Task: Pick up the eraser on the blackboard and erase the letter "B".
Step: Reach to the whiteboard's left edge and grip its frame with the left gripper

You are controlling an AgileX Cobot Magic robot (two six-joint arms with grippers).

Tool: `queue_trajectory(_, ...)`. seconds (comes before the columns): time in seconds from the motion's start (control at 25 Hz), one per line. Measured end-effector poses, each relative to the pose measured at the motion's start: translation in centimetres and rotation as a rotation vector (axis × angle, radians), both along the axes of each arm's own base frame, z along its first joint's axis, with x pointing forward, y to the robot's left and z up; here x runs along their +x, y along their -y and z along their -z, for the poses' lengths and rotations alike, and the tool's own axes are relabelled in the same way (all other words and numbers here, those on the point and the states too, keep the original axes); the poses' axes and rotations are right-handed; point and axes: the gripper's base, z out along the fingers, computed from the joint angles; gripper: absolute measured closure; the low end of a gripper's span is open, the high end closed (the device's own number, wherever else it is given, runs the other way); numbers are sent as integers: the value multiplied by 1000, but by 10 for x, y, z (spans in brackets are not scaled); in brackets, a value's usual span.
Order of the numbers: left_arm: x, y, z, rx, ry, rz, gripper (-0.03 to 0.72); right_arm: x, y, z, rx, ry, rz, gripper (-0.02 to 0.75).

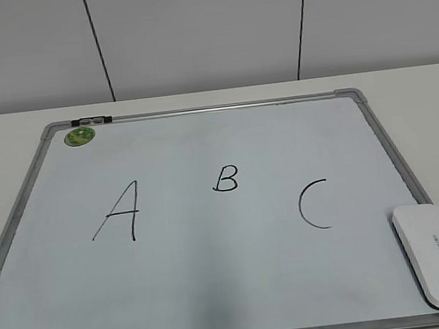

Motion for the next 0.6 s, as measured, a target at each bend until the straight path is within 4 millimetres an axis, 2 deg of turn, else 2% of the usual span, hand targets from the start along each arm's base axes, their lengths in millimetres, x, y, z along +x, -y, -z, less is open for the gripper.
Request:
queue_trajectory(0.44,1,0,0,0,-5,0,152,0,0,0,0,0,0,183)
queue_trajectory(0.6,9,0,-10,0,5,0,152,0,0,0,0,0,0,183)
